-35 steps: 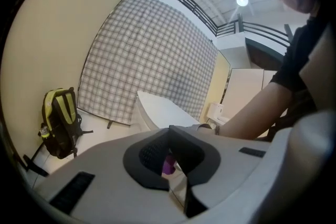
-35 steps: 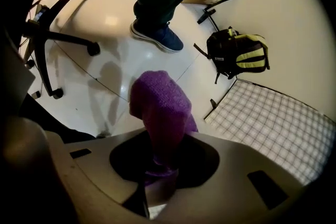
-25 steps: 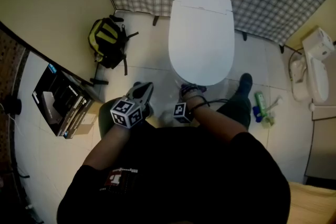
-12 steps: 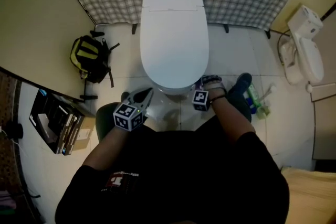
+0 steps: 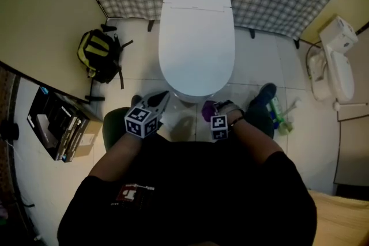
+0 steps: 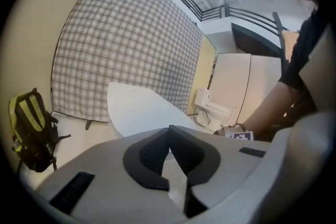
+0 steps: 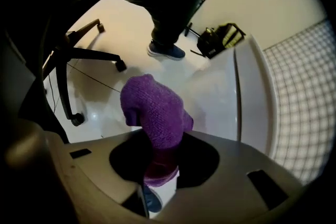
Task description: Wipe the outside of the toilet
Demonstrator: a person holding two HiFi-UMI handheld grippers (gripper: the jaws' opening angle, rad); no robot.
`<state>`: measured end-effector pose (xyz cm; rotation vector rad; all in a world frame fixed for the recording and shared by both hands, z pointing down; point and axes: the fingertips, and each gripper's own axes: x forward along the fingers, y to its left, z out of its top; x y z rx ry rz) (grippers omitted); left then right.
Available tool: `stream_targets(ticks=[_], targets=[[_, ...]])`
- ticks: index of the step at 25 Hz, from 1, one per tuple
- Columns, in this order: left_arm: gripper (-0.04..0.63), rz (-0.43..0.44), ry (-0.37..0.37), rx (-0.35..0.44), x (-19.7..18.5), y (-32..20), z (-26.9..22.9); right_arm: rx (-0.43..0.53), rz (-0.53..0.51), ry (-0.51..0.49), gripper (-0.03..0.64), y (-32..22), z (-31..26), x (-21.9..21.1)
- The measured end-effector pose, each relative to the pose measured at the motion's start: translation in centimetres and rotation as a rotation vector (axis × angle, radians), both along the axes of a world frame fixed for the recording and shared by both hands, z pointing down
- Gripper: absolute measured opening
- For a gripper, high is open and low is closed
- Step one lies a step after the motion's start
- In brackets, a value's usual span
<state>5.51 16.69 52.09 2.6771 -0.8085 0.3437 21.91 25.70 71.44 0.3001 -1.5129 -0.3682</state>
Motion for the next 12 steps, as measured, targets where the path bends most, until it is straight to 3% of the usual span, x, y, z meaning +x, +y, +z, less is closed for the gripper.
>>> stream_targets(ticks=[5, 12], targets=[[-0.005, -0.098, 0.071, -0.023, -4.9, -0.7, -0.8, 0.067, -0.202, 0.082, 0.097, -1.6, 0.5, -7.8], [-0.005, -0.25, 0.103, -0.021, -14.9, 0.4, -0.6, 0.141, -0.474, 0.336, 0.097, -4.8, 1.7, -14.8]])
